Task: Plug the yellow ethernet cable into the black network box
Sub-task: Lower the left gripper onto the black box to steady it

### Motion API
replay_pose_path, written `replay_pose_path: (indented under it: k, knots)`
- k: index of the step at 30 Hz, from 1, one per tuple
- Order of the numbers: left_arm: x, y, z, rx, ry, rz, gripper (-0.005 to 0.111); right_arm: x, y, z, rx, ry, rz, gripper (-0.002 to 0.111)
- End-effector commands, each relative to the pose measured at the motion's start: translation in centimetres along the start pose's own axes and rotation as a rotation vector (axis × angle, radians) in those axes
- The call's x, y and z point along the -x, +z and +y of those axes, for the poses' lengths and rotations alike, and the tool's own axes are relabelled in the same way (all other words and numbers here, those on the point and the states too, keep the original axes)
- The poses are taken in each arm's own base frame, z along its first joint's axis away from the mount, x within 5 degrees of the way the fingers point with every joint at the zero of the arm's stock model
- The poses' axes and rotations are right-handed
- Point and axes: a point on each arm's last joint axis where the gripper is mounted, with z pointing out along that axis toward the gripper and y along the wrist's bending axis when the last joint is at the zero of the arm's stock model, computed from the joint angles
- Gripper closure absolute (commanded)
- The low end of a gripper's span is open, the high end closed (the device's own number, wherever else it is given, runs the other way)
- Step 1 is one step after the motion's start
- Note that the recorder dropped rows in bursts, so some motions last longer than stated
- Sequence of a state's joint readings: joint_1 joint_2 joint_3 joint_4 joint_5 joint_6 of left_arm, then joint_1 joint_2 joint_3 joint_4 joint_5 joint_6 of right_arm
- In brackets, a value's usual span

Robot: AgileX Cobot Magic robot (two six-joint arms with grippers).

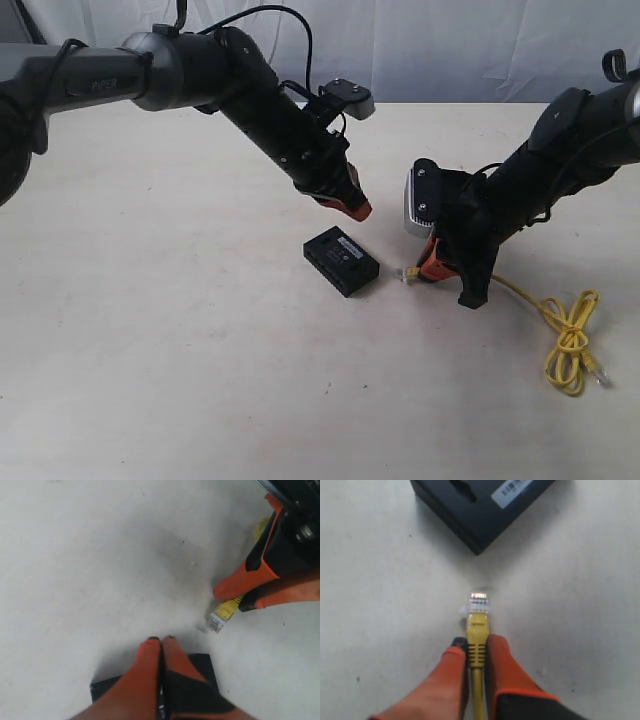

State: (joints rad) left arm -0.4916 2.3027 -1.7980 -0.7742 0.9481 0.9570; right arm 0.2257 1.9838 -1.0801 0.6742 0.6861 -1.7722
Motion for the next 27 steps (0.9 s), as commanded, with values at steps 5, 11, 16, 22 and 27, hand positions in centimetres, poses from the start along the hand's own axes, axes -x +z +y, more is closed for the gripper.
replay_pose_path:
  k: [5,11,16,22,27]
  knots:
    - [-1.5,1.0,0.4,0.025,-0.003,0.147,0.106,-0.1,-0.1,-0.1,0.001,0.009,-0.007,0.109]
    - [-0.5,0.4,0.1,0.027,-0.032,0.088,0.106,-0.1,-0.1,-0.1,0.0,0.014,-0.011,0.109]
    - [0.2,1.2,0.5,0.047,-0.052,0.019,0.106,0.0,-0.1,-0.1,-0.002,0.027,-0.021,0.109]
    - [-0.5,3.6,0.7,0.073,-0.025,0.056,0.106,0.0,-0.1,-0.1,-0.002,0.029,-0.022,0.109]
    - [-1.5,3.6,1.3,0.153,0.009,0.176,0.106,0.0,-0.1,-0.1,-0.002,0.029,-0.022,0.109]
